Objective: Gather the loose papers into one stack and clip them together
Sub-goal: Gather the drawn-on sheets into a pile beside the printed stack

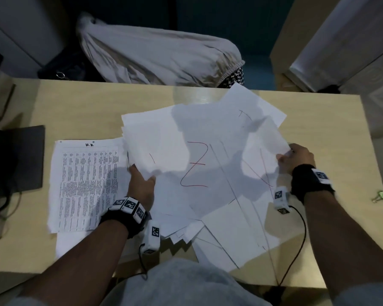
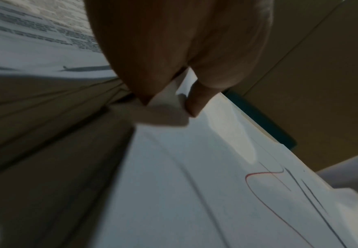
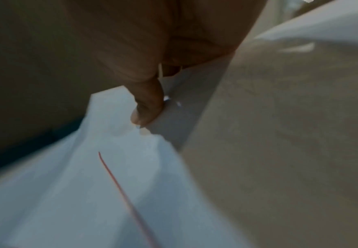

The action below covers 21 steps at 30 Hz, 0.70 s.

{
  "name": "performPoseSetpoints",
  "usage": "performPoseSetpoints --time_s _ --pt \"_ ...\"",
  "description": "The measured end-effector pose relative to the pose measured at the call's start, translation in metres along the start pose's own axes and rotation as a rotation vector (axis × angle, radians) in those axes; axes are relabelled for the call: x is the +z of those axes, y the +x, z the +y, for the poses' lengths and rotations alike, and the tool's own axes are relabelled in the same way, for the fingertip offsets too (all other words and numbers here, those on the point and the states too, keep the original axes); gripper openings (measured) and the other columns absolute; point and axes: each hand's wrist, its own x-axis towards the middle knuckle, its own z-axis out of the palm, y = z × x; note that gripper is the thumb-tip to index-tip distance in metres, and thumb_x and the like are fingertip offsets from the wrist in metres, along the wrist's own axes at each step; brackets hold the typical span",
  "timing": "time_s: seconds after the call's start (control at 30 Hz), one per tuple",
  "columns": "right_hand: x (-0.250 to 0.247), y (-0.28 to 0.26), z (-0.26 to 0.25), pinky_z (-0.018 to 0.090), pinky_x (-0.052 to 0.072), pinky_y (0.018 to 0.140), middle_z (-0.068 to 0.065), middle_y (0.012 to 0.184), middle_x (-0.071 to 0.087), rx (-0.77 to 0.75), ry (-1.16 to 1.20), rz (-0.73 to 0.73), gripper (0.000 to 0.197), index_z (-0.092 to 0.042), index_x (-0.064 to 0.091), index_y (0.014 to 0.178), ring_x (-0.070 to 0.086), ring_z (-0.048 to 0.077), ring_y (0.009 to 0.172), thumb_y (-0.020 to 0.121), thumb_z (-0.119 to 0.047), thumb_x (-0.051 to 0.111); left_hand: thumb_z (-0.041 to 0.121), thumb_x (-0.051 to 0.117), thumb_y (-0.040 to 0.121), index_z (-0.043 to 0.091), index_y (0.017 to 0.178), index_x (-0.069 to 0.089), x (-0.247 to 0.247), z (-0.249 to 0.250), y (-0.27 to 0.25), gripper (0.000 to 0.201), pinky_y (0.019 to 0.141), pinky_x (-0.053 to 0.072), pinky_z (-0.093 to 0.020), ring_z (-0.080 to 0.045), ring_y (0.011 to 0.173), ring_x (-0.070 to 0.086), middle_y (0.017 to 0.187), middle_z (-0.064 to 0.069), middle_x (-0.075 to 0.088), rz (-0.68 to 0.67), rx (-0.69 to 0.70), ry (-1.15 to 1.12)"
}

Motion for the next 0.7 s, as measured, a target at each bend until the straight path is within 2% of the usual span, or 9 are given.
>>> performPoseSetpoints --time_s 0.07,0.13,0.23,0.3,0.4,0.5,0.6,0.67,0.7 --pt "-0.01 -0.002 0.012 0.043 0.047 0.09 0.022 0.114 0.064 0.002 0.089 0.082 0.034 -0.007 0.059 0.12 0.058 0.04 0.102 0.088 -0.018 0.061 0.007 0.049 0.096 0.012 0.151 -0.001 0.0 0.001 0.002 0.074 0.101 0.03 -0.027 -0.03 0.133 0.038 0.153 -0.017 0.027 -0.04 -0.015 0.006" --pt "-0.021 -0.004 0.019 0.044 0.047 0.087 0.022 0.111 0.064 -0.006 0.177 0.149 0.029 -0.007 0.06 0.116 0.059 0.039 0.1 0.089 -0.017 0.058 0.005 0.051 0.093 0.009 0.151 -0.003 -0.001 0.003 0.006 0.079 0.104 0.032 -0.032 -0.033 0.135 0.037 0.154 -0.019 0.025 -0.053 -0.038 0.012" --pt "-0.038 -0.01 0.018 0.036 0.042 0.075 0.018 0.098 0.061 -0.059 0.243 0.204 0.024 -0.007 0.059 0.111 0.057 0.034 0.09 0.089 -0.015 0.054 0.008 0.059 0.09 0.006 0.149 0.01 -0.001 0.005 0.008 0.077 0.101 0.034 -0.031 -0.031 0.132 0.04 0.149 -0.017 0.034 -0.04 -0.047 -0.065" --pt "-0.049 -0.017 0.011 0.031 0.039 0.073 0.013 0.093 0.058 -0.099 0.272 0.226 0.023 -0.008 0.06 0.11 0.053 0.025 0.084 0.089 -0.015 0.053 0.019 0.073 0.082 0.007 0.146 0.02 -0.001 0.004 0.009 0.083 0.097 0.033 -0.026 -0.026 0.129 0.043 0.144 -0.01 0.042 -0.03 -0.033 -0.111" --pt "-0.055 -0.021 0.003 0.028 0.039 0.077 0.015 0.099 0.062 -0.116 0.338 0.264 0.026 -0.007 0.061 0.112 0.057 0.025 0.09 0.089 -0.017 0.055 0.026 0.081 0.073 0.009 0.142 0.025 0.0 0.001 0.009 0.091 0.103 0.038 -0.034 -0.03 0.126 0.048 0.139 -0.011 0.049 -0.02 0.004 -0.042" --pt "-0.041 -0.023 0.002 0.025 0.038 0.079 0.018 0.111 0.066 -0.033 0.545 0.32 0.027 -0.004 0.061 0.113 0.062 0.029 0.104 0.089 -0.017 0.058 0.019 0.071 0.08 0.011 0.146 0.017 0.001 0.001 0.007 0.086 0.108 0.036 -0.04 -0.034 0.127 0.047 0.141 -0.015 0.045 -0.003 0.026 0.031" --pt "-0.007 -0.038 0.0 0.025 0.04 0.081 0.02 0.116 0.064 0.003 0.642 0.284 0.032 -0.001 0.056 0.119 0.061 0.025 0.103 0.088 -0.01 0.058 0.018 0.058 0.087 0.007 0.144 0.017 0.001 0.003 0.003 0.071 0.108 0.032 -0.038 -0.034 0.129 0.043 0.142 -0.016 0.042 -0.019 0.015 -0.015" --pt "0.023 -0.05 0.001 0.032 0.045 0.091 0.02 0.119 0.062 0.003 0.661 0.211 0.035 -0.001 0.052 0.123 0.06 0.03 0.109 0.089 -0.007 0.057 0.034 0.059 0.082 0.011 0.141 0.022 0.001 0.003 0.0 0.074 0.111 0.031 -0.041 -0.033 0.131 0.042 0.139 -0.012 0.044 -0.034 0.014 -0.156" --pt "0.036 -0.058 0.0 0.039 0.047 0.096 0.019 0.119 0.062 0.019 0.683 0.161 0.037 -0.003 0.05 0.124 0.06 0.033 0.111 0.089 -0.007 0.057 0.044 0.062 0.08 0.014 0.143 0.021 0.001 0.004 -0.002 0.081 0.114 0.028 -0.043 -0.03 0.135 0.038 0.144 -0.009 0.04 -0.043 0.015 -0.214"
